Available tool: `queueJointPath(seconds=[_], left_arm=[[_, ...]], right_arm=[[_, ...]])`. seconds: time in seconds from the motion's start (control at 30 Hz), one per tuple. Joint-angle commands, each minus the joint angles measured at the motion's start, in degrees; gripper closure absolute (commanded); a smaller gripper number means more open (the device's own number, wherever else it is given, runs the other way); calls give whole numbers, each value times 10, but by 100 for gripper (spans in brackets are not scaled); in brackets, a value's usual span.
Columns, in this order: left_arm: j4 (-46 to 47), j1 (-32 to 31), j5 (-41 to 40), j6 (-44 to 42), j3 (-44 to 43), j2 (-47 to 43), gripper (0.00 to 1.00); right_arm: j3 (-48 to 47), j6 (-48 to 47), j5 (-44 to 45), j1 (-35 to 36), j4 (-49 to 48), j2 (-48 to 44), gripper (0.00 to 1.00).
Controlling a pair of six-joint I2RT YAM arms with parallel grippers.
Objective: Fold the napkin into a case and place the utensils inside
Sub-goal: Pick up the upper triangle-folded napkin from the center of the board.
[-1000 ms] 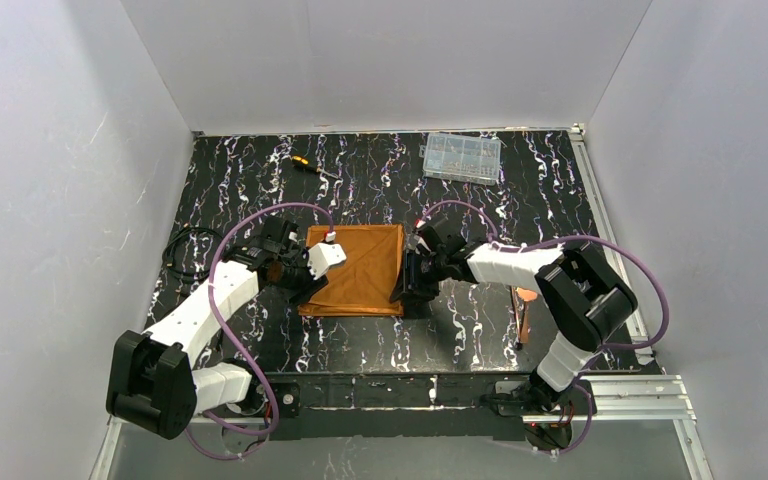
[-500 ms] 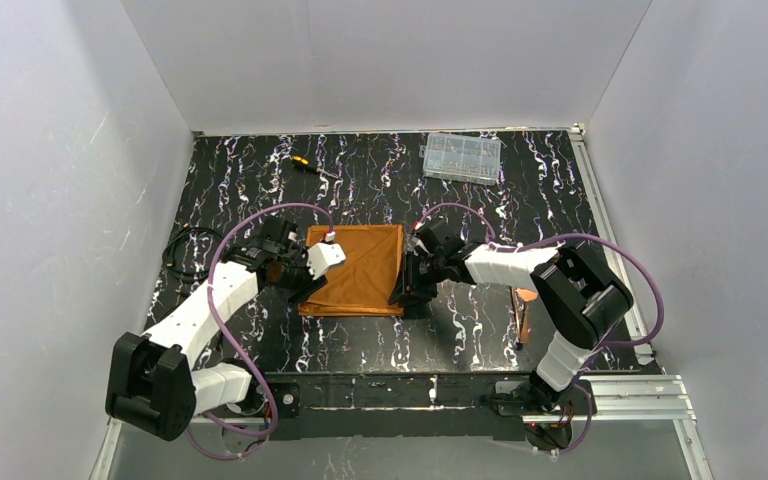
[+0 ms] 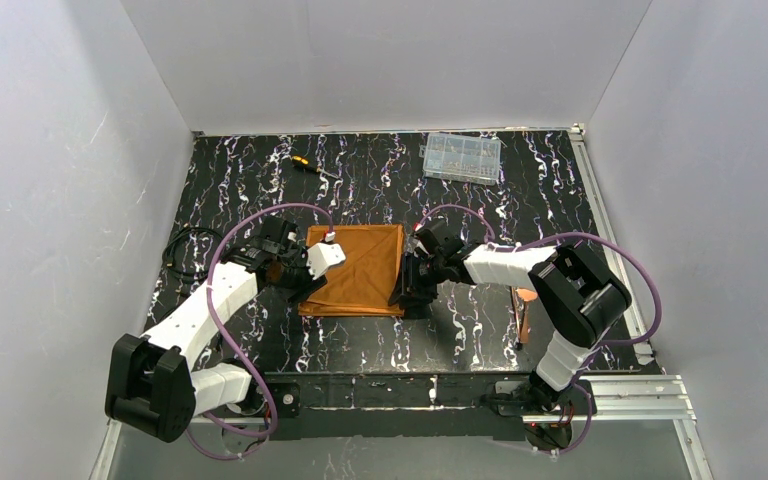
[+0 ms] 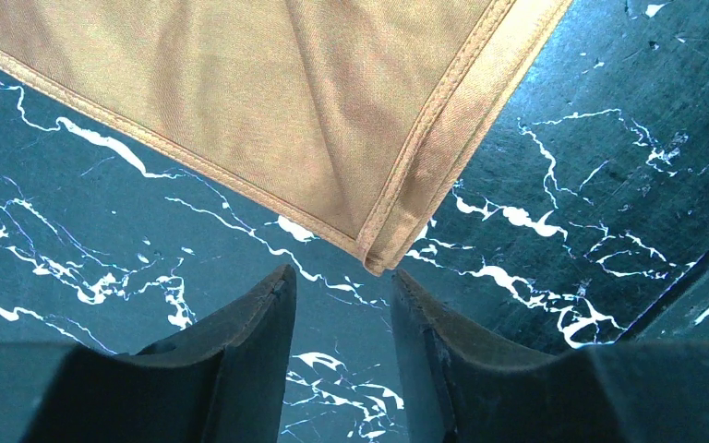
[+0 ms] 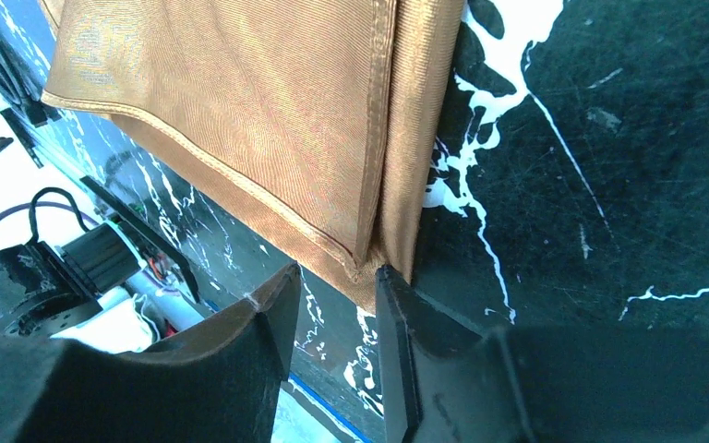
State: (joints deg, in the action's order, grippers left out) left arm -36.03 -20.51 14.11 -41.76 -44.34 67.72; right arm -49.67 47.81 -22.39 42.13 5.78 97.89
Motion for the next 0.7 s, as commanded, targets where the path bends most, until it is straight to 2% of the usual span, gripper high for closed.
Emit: queueJointPath(seconds=[0.0,0.43,0.67], left_arm=[[-8,-2,5,-6,2,-12,60],[9,-1,-1,6,-7,23,60],[15,-1,-2,3,2,19,60]], right_arm=[[1,-1,10,2,14,-12,55],[7,11,18,2,-12,-2,57],[12,18,16,3,-29,3,64]])
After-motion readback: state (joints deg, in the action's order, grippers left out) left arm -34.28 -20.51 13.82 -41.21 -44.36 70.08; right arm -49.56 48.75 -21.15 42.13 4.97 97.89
